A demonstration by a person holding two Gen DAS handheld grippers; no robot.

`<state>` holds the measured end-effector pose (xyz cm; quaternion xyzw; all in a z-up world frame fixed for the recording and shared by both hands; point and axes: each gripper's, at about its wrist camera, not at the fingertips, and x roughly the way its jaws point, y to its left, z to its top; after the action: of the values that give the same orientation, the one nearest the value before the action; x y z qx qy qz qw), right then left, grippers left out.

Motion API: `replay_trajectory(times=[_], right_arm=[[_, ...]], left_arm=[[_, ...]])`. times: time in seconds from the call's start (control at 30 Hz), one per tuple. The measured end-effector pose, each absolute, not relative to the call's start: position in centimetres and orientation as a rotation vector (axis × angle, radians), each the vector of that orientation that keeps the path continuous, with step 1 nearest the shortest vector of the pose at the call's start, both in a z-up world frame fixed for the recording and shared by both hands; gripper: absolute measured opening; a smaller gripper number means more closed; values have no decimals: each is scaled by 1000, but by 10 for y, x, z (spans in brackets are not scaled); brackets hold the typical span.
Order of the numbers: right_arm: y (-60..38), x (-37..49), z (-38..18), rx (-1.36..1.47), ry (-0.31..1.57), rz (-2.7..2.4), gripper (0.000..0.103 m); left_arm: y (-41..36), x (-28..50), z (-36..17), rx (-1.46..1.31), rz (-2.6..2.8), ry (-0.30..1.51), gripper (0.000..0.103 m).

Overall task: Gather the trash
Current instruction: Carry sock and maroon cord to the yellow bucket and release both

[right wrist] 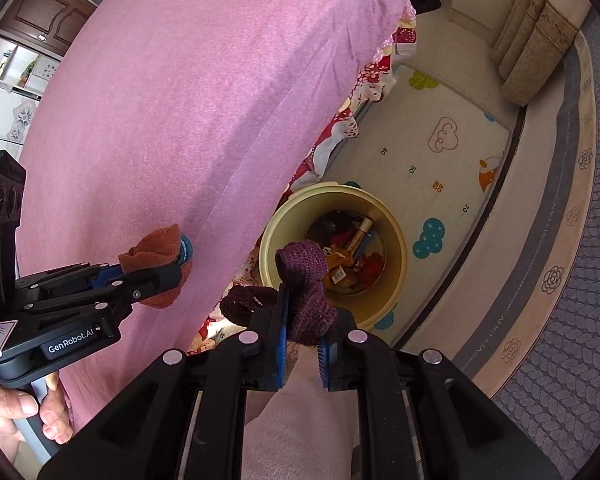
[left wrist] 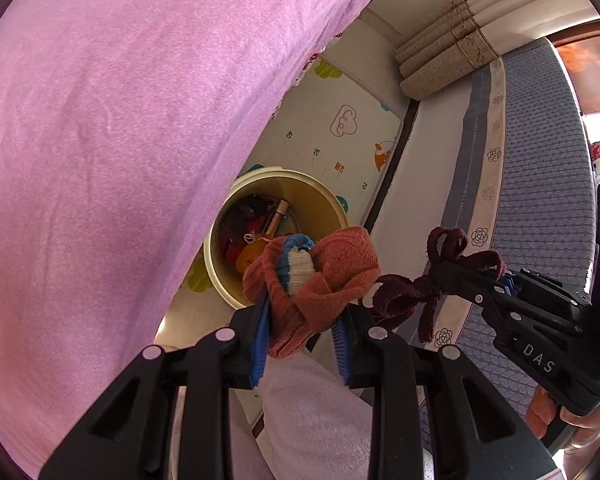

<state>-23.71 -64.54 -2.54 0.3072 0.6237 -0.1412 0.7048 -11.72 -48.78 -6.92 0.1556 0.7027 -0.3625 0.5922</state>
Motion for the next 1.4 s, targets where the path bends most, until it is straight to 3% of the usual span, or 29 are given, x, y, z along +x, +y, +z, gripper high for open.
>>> replay_trajectory(times=[0.3, 0.4, 0.43, 0.47, 0.5, 0.53, 0.57, 0.73, 1.4], right_arm=[[-664, -242, -49, 726, 1405, -299, 12], [-666, -239, -61, 730, 1419, -289, 15], [-667, -239, -64, 720, 1423, -300, 18], [-668, -238, -66, 713, 1428, -305, 22], [-671, -239, -69, 708, 1430, -311, 39], [-672, -239, -70, 696, 1425, -321, 53], [-673, -239, -72, 677, 1431, -330, 54], [-678, -243, -89, 701, 1478, -331, 44], [-670, -236, -73, 707, 1477, -302, 43]], left_arm=[[-513, -129, -101, 408, -870, 1703, 28], [-517, -128, -113, 439, -848, 1717, 38], [-518, -128, -117, 445, -837, 1723, 40], [-518, -126, -120, 450, -825, 1728, 52], [-518, -125, -122, 458, -811, 1726, 67], [-520, -125, -125, 474, -791, 1712, 72], [-519, -124, -127, 490, -776, 1699, 76], [-521, -120, -143, 539, -792, 1737, 76], [-522, -121, -138, 512, -837, 1722, 76]])
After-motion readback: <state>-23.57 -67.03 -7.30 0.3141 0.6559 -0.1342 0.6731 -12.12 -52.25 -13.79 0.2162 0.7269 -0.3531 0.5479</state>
